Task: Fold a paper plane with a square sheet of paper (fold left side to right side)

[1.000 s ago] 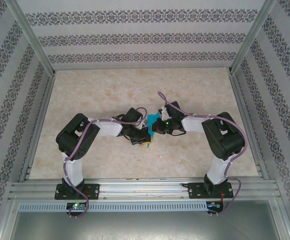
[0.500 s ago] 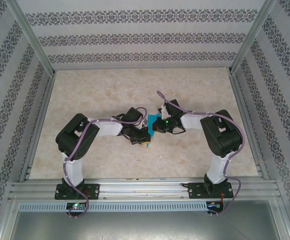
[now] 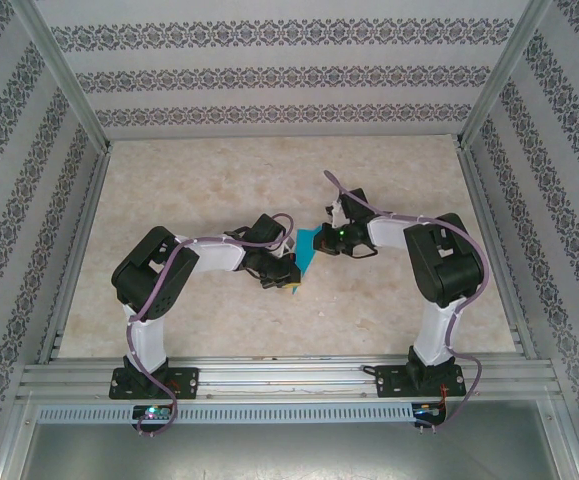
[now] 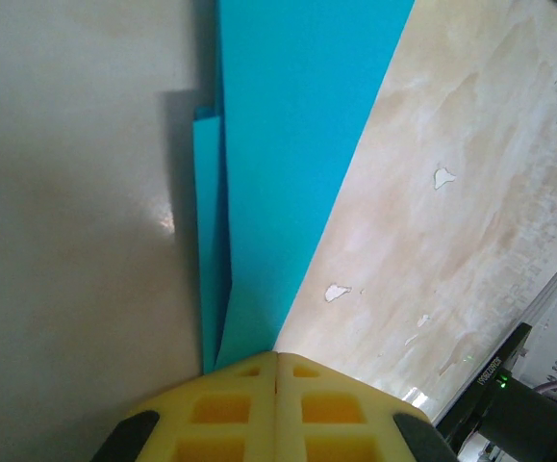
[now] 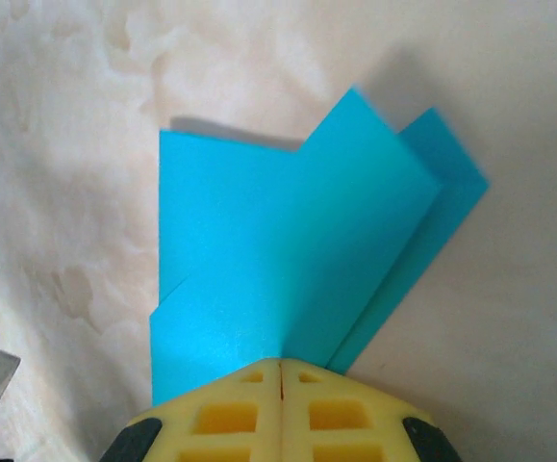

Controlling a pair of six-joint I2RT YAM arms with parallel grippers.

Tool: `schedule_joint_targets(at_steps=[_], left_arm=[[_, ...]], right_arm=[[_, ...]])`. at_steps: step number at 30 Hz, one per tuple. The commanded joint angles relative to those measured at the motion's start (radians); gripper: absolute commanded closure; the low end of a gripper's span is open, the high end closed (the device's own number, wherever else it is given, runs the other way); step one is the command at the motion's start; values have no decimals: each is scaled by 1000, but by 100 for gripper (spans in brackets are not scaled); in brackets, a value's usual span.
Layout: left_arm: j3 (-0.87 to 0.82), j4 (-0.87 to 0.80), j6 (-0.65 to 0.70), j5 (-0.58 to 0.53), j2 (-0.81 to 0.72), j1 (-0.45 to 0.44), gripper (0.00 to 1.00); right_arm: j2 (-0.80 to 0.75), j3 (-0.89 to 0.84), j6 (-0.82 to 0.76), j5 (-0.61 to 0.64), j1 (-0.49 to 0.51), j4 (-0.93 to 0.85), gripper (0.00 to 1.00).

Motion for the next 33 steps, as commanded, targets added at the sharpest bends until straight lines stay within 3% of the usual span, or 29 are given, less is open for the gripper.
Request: schedule_joint_targets(at_steps=[1, 33], left_arm=[[-32, -163, -5, -79, 59, 8, 100], [-43, -141, -11, -71, 56, 8, 100]], right_arm=[[37, 39, -35, 72, -34, -26, 100], [177, 280, -66, 87, -165, -142, 100]])
